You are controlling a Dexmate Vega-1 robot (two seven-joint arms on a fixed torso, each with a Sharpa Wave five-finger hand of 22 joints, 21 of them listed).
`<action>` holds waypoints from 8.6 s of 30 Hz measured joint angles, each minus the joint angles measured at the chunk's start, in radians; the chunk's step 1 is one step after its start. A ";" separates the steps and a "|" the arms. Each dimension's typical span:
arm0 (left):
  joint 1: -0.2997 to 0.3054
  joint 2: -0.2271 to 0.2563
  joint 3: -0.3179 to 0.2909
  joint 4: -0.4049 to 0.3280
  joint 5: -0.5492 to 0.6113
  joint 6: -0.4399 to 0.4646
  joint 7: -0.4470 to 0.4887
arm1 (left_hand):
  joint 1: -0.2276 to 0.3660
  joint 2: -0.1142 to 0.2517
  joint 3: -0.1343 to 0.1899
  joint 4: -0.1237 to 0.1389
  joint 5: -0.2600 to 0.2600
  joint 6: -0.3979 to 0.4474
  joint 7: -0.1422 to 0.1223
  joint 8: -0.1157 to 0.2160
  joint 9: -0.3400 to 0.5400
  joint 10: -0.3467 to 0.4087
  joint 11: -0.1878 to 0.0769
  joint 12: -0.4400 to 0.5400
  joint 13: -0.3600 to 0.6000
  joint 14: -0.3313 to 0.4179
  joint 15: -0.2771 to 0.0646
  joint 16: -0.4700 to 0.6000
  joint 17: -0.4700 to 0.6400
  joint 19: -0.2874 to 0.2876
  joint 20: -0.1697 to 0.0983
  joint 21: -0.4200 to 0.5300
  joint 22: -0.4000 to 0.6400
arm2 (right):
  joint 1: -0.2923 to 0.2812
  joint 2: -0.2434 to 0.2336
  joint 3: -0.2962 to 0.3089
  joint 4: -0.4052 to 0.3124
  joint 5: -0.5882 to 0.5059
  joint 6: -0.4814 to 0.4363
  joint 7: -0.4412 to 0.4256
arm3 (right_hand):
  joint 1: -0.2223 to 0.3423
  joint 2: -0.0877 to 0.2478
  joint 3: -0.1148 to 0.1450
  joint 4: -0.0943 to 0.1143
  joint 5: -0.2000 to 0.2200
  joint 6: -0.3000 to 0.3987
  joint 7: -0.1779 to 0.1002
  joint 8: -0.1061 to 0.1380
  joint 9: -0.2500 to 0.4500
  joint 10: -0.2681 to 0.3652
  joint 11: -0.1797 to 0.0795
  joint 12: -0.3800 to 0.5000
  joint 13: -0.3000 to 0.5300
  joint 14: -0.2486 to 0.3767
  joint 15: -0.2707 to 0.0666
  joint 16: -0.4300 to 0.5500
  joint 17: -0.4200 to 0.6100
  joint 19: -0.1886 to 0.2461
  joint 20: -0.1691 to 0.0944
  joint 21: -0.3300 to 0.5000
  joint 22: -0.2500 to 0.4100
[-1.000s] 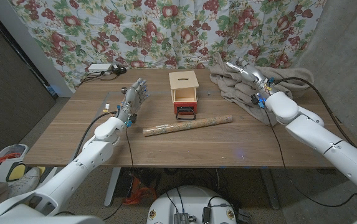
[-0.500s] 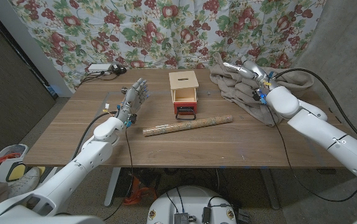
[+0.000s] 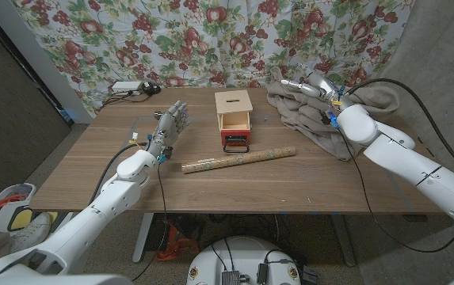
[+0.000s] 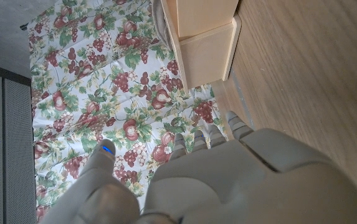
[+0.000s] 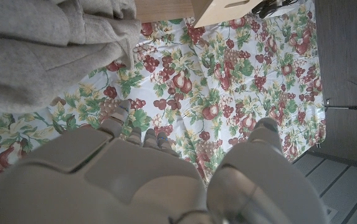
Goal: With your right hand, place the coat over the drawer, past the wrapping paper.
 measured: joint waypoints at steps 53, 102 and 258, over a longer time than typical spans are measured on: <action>0.024 0.009 -0.002 -0.028 0.011 -0.001 0.025 | -0.004 -0.004 -0.008 -0.008 0.000 0.007 0.007 0.000 0.000 0.000 0.000 0.000 0.001 0.000 0.000 0.000 0.000 -0.009 -0.009 -0.022 0.005 | 0.154 0.002 -0.177 -0.048 -0.511 -0.315 0.108 | 0.001 -0.014 -0.020 0.012 0.008 -0.013 0.013 -0.005 0.000 -0.053 0.034 -0.010 0.001 -0.029 0.029 0.000 0.000 -0.054 0.029 -0.007 0.003; 0.016 0.023 -0.012 -0.013 0.002 0.000 0.004 | -0.008 0.000 -0.012 -0.021 0.000 0.003 0.003 0.000 0.000 0.005 0.005 0.000 0.001 0.000 0.000 0.000 0.000 -0.009 -0.009 -0.033 0.005 | 0.302 0.103 -0.333 0.082 -0.747 -0.465 0.326 | -0.009 -0.004 -0.033 0.025 0.024 -0.077 0.027 -0.017 0.000 -0.077 0.063 -0.014 0.000 -0.025 0.068 -0.012 0.000 -0.110 0.043 -0.007 0.002; 0.049 0.035 -0.010 -0.083 -0.001 0.012 0.015 | -0.061 0.010 -0.030 -0.014 0.000 -0.014 0.011 -0.004 0.000 0.022 0.007 0.000 0.001 0.005 -0.005 0.000 0.002 0.002 -0.019 -0.045 0.005 | 0.451 0.167 -0.518 0.460 -0.572 -0.368 0.430 | 0.095 0.016 -0.073 0.004 0.091 -0.077 0.027 0.018 0.010 -0.082 0.108 0.018 0.008 -0.026 0.120 0.023 0.002 -0.076 0.077 0.008 -0.002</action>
